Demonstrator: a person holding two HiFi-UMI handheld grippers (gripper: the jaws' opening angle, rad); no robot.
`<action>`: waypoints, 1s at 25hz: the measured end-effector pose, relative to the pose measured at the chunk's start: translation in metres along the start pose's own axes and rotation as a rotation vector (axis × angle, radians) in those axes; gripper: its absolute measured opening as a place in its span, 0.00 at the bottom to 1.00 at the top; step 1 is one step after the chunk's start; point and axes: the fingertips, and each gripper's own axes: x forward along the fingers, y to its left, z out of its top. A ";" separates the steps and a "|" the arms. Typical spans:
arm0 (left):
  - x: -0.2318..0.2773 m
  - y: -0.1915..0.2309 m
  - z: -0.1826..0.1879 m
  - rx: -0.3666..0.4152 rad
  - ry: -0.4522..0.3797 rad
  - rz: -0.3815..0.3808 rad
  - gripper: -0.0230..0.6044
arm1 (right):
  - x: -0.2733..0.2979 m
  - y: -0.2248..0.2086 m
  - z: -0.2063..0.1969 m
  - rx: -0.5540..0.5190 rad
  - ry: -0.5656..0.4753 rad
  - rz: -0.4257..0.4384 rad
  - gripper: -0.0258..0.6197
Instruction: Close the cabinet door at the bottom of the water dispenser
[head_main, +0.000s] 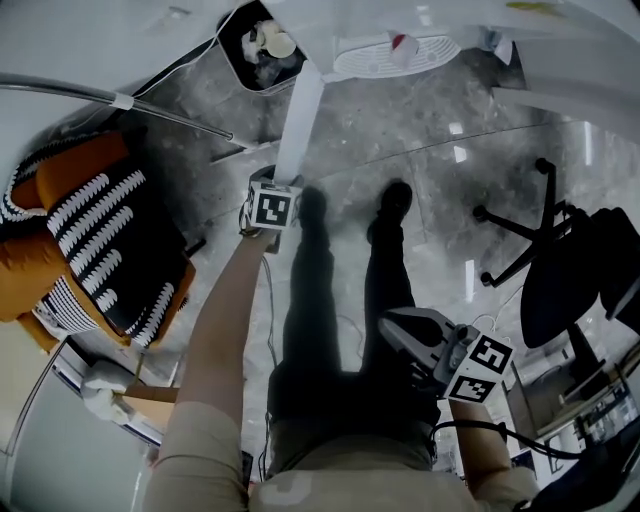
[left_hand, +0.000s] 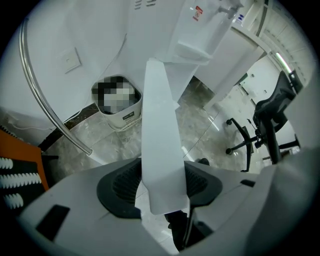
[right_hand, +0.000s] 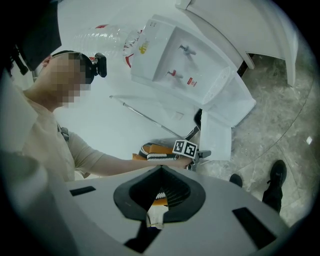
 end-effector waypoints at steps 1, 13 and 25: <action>0.002 -0.002 0.000 0.000 0.004 -0.001 0.39 | -0.001 -0.001 0.000 0.001 -0.003 0.001 0.04; 0.013 -0.042 -0.011 0.105 0.094 -0.046 0.48 | -0.010 -0.010 -0.006 0.016 -0.033 0.017 0.04; 0.019 -0.081 0.002 0.161 0.141 -0.090 0.56 | -0.028 -0.021 0.011 0.029 -0.110 0.020 0.04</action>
